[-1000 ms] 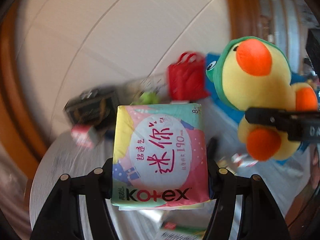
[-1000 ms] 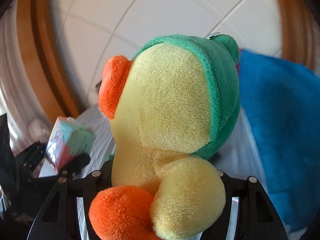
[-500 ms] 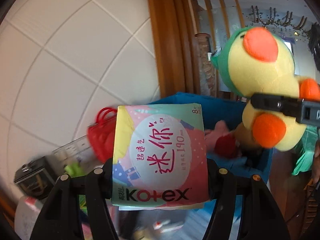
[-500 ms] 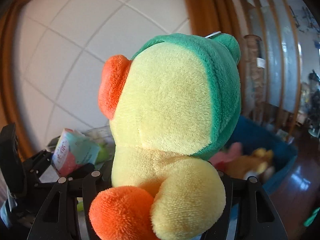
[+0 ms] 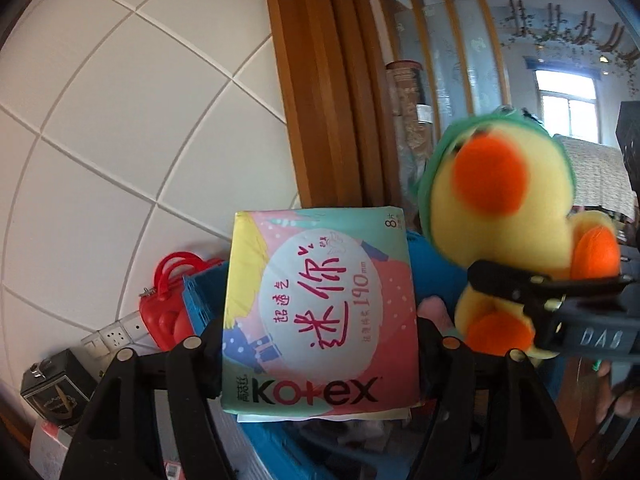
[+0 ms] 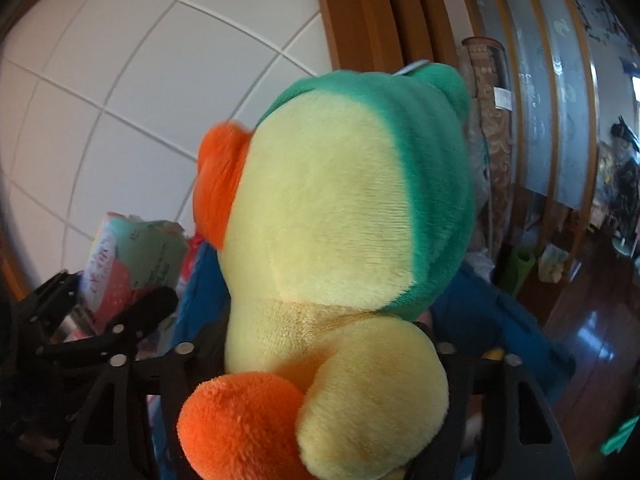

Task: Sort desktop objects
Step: 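Lift the Kotex pack with the left tool while the right tool carries the duck to the crate, then open both tools over the blue crate, dropping the duck and Kotex pack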

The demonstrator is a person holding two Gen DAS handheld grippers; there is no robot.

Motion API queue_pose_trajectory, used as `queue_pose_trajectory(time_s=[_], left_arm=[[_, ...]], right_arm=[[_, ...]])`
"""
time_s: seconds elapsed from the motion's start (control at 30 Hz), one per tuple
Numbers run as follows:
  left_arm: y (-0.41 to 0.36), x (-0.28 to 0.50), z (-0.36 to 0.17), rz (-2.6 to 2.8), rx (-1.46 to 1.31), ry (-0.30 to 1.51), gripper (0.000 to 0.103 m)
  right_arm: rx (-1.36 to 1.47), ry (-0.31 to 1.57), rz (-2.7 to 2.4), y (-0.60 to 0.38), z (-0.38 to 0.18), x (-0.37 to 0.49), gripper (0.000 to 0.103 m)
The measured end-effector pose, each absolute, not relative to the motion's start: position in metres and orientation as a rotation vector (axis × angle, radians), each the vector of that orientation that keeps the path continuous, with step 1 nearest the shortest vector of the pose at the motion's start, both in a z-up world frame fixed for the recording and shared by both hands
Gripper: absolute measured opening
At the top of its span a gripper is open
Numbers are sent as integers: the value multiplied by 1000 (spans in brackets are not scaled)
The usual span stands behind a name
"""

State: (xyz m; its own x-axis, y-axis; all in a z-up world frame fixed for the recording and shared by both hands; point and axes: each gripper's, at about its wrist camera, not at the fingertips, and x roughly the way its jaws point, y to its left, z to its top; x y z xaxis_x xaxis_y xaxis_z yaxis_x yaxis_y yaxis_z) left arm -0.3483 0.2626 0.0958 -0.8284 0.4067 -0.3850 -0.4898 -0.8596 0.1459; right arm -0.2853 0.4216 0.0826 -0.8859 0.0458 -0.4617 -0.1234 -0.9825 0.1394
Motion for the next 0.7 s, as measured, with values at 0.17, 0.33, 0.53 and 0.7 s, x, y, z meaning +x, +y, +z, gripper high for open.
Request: queue_pose_trajectory(time_s=[0.17,0.33,0.53,0.7], left_arm=[[279,-344,112,2717,-405,408,80],[274,-339,113,2744,-366,403,96],[277,-329,102,2763,-389,436,97],[263,-310,91,2819,-382,428,97]], right_arm=[[-624,304,2939,440,102,-297,92],[-545,294,2958,430,112,-282,98],[-511,239,2975,425,110,-269,101],[-494,141,2970,406,93,-249,102]])
